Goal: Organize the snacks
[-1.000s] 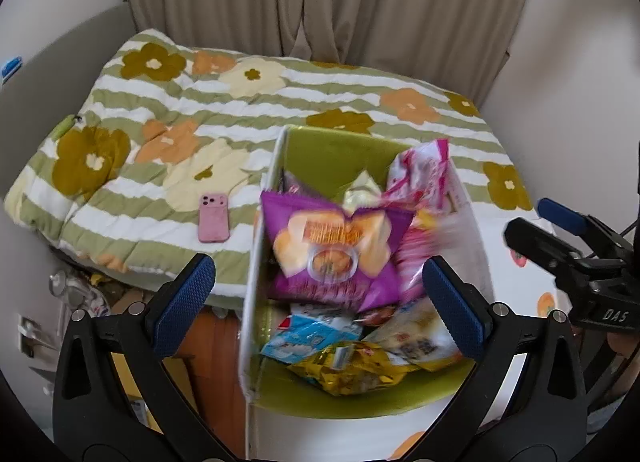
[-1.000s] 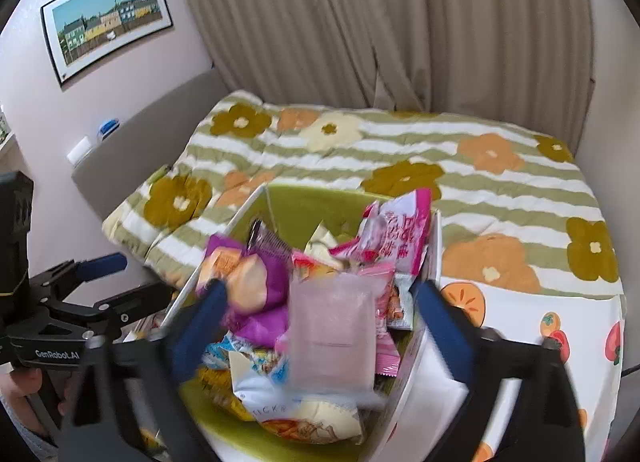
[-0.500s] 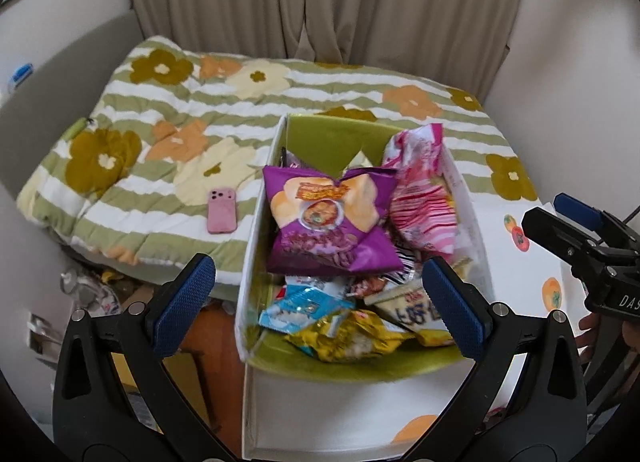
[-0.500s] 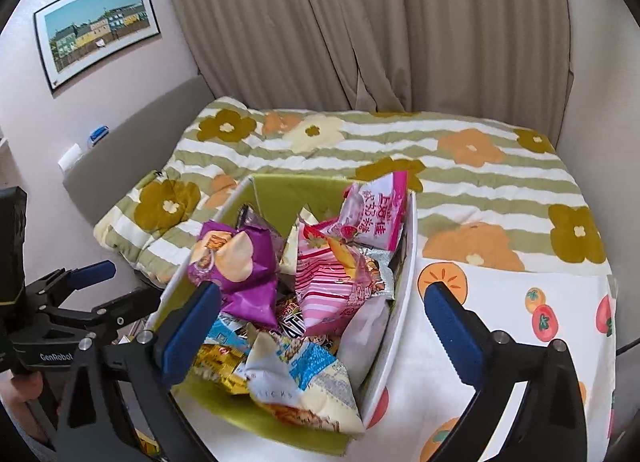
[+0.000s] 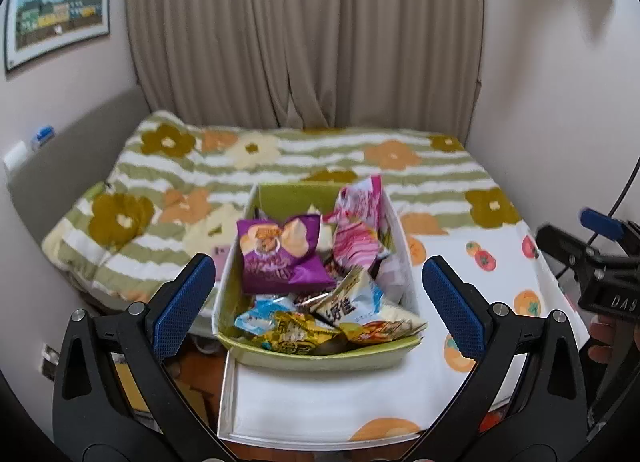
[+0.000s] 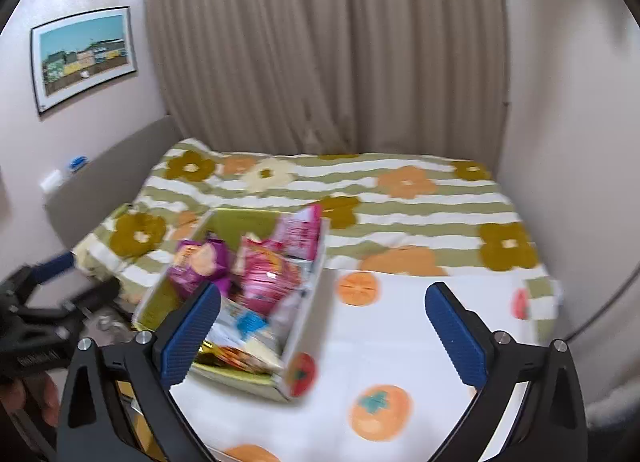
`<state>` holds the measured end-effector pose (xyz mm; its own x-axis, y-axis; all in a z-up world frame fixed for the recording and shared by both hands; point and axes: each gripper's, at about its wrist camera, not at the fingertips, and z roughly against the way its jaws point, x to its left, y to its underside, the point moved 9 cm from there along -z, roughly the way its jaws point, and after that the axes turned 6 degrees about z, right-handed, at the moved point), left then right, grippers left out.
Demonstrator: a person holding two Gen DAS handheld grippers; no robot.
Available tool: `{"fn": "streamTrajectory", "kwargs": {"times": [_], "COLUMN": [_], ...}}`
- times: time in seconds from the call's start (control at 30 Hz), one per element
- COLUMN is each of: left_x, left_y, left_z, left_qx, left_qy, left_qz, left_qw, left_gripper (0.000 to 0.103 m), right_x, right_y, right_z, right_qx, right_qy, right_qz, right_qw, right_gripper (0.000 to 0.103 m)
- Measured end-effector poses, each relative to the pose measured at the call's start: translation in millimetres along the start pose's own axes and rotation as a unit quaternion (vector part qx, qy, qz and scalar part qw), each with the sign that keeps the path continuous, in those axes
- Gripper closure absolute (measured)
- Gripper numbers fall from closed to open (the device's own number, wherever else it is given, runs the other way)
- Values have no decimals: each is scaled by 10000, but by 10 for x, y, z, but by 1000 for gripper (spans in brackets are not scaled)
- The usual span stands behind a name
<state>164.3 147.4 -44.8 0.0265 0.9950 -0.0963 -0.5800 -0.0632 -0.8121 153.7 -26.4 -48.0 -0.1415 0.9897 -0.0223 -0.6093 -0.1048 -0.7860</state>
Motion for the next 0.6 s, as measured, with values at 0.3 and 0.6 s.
{"fn": "streamTrajectory", "kwargs": {"times": [0.3,0.6], "left_x": [-321,-480], "left_y": [99,173], "left_z": [341,401], "left_qx": [-387,-423], "left_qy": [101,102], "left_qz": [-144,-248], "left_qw": [9991,9987], "left_gripper": [0,0], "right_x": [-399,-501], "right_y": [277,342], "right_z": [425,570], "right_qx": [-54,-150], "right_qy": [659,721], "right_qz": [-191,-258], "right_qw": [9976,9969], "right_gripper": [1,1]}}
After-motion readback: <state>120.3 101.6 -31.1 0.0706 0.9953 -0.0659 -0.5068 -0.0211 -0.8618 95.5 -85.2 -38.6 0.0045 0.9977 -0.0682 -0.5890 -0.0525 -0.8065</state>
